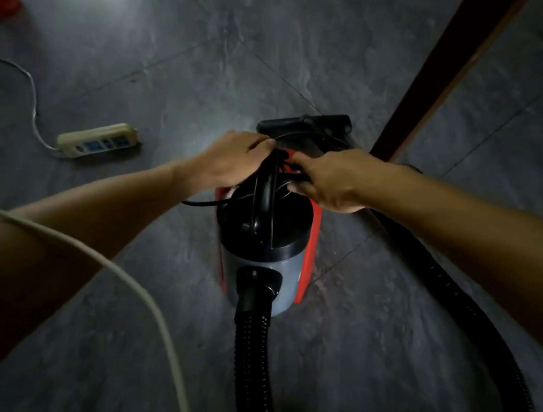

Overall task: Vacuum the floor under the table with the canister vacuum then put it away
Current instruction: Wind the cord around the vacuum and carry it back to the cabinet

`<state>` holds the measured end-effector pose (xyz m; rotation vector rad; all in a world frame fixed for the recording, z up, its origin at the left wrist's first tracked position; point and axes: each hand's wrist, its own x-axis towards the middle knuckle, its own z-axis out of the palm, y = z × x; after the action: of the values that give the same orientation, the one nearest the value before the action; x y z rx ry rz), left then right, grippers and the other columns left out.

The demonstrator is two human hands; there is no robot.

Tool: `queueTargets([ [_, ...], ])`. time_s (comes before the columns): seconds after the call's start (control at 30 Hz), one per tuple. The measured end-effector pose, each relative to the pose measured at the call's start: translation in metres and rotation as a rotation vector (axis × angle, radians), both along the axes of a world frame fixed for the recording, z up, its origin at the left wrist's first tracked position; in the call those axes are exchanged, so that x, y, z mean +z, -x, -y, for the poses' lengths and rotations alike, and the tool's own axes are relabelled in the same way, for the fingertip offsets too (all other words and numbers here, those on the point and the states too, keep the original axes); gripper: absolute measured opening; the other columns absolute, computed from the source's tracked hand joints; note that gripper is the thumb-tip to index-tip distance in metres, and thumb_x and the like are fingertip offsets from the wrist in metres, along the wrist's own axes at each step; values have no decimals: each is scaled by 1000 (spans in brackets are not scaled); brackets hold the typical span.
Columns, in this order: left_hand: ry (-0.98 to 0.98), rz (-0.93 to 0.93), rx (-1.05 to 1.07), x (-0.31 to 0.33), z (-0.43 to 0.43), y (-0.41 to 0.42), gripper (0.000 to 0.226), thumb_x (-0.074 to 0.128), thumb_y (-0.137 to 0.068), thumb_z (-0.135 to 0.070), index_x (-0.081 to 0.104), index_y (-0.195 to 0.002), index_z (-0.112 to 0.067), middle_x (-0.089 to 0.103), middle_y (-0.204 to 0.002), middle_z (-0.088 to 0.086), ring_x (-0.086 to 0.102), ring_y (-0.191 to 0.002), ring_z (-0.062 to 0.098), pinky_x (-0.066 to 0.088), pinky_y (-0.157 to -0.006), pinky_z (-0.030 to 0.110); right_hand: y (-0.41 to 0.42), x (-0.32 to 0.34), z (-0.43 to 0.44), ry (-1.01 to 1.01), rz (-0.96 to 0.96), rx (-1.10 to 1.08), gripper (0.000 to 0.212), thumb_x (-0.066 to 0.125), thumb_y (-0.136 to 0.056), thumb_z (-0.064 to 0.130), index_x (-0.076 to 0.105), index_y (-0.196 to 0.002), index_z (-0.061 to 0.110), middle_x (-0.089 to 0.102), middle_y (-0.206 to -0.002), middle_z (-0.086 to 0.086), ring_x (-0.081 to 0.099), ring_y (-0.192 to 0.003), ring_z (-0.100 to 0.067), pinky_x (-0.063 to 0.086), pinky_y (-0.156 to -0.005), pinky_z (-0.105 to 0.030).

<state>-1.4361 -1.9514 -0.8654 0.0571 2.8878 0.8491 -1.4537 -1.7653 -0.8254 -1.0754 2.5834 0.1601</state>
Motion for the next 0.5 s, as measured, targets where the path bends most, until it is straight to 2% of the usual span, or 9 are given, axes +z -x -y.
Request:
queueTargets([
  [0.07, -18, -15, 24, -2, -1, -4, 43, 29, -99, -34, 68, -102, -18, 70, -101, 10, 64, -95, 28, 47, -89, 42, -8, -3, 3, -21, -39, 85, 52, 31, -100, 52, 27, -145, 28, 62, -102, -8, 61, -89, -32, 38, -68, -34],
  [0.13, -65, -26, 73, -6, -5, -5, 42, 29, -99, -35, 69, -104, -24, 70, -104, 7, 63, -98, 27, 46, -87, 38, -21, -6, 12, -33, -101, 165, 49, 34, -102, 43, 30, -144, 19, 62, -92, -5, 59, -83, -32, 37, -64, -35],
  [0.2, -108, -60, 113, -6, -6, -8, 40, 30, -99, -35, 69, -105, -28, 70, -106, 7, 63, -99, 26, 45, -86, 36, -29, -11, 25, -20, -152, 168, 49, 43, -99, 29, 32, -143, 8, 65, -105, -10, 62, -90, -35, 37, -64, -34],
  [0.27, -97, -99, 106, -6, -2, -10, 41, 28, -100, -38, 66, -114, -32, 69, -112, 7, 62, -104, 26, 45, -88, 35, -27, -13, 32, 14, -67, 38, 54, 50, -95, 26, 31, -140, 2, 64, -114, -15, 62, -98, -36, 37, -67, -34],
  [0.37, -131, -104, 77, -9, 8, -19, 44, 24, -101, -41, 43, -139, -28, 68, -111, 13, 64, -102, 28, 45, -88, 34, -14, -16, 33, 118, 168, -125, 65, 57, -92, 39, 30, -137, 1, 63, -112, -12, 61, -101, -32, 43, -75, -34],
  [0.43, -172, -104, 80, -17, 20, -32, 44, 25, -100, -40, 47, -133, -21, 69, -99, 12, 65, -92, 29, 50, -84, 39, -7, -22, 32, 269, 306, -136, 62, 68, -85, 40, 41, -132, 12, 64, -112, -2, 62, -102, -23, 50, -85, -33],
  [0.5, -100, -165, -17, -23, 34, -46, 43, 30, -93, -42, 61, -107, -15, 67, -86, 7, 65, -78, 28, 49, -69, 39, -3, -20, 27, 411, 475, -216, 52, 78, -78, 32, 55, -123, 21, 65, -112, 7, 63, -100, -13, 51, -91, -31],
])
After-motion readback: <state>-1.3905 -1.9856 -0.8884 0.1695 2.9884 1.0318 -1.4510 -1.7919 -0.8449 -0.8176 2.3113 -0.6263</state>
